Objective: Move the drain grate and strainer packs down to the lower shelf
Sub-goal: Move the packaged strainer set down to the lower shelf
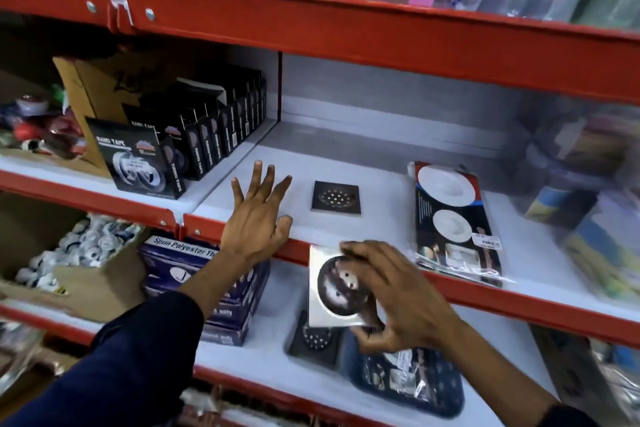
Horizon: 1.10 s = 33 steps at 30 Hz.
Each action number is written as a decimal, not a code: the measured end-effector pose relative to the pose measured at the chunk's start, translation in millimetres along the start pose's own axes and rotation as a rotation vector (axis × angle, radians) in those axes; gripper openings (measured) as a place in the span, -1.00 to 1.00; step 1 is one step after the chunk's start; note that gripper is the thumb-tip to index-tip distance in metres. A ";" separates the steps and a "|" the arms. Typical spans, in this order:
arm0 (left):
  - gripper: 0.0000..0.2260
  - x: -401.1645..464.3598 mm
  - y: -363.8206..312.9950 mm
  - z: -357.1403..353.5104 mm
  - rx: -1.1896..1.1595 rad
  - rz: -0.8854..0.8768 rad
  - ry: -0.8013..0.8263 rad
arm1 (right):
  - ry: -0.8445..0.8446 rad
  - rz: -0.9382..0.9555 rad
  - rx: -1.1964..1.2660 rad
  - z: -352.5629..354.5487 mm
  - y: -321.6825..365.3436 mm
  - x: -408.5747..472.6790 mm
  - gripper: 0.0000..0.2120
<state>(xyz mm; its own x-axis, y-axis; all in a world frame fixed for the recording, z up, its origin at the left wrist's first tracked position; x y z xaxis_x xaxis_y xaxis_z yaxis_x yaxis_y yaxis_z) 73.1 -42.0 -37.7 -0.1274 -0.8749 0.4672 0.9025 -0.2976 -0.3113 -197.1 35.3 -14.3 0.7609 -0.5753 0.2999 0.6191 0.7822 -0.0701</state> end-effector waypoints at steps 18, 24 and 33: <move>-0.38 4.1 0.1 -1.0 0.018 0.050 0.012 | 0.597 -0.353 0.008 -228.5 -2.0 6.6 -0.21; -0.37 5.0 1.3 -0.4 0.029 0.055 0.015 | 0.492 -0.271 0.067 -213.1 1.1 4.7 -0.28; -0.34 3.7 1.1 -2.5 0.027 0.023 -0.019 | -0.517 0.161 -0.139 -70.7 10.7 28.1 -0.76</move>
<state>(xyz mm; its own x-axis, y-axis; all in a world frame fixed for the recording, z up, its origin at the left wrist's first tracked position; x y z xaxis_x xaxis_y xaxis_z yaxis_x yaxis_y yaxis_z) 72.6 -46.5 -38.4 -0.0983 -0.8739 0.4761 0.9159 -0.2665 -0.3002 -155.3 10.6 -73.9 0.6751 -0.2317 0.7004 0.5495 0.7915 -0.2678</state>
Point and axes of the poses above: each hand's wrist, its own x-axis towards the middle knuckle, its own z-axis out of the back of the hand, y = z × x, the point moved 1 cm from there along x, towards the middle knuckle, and after that the axes turned 6 degrees about -x, right-handed, at the moved point
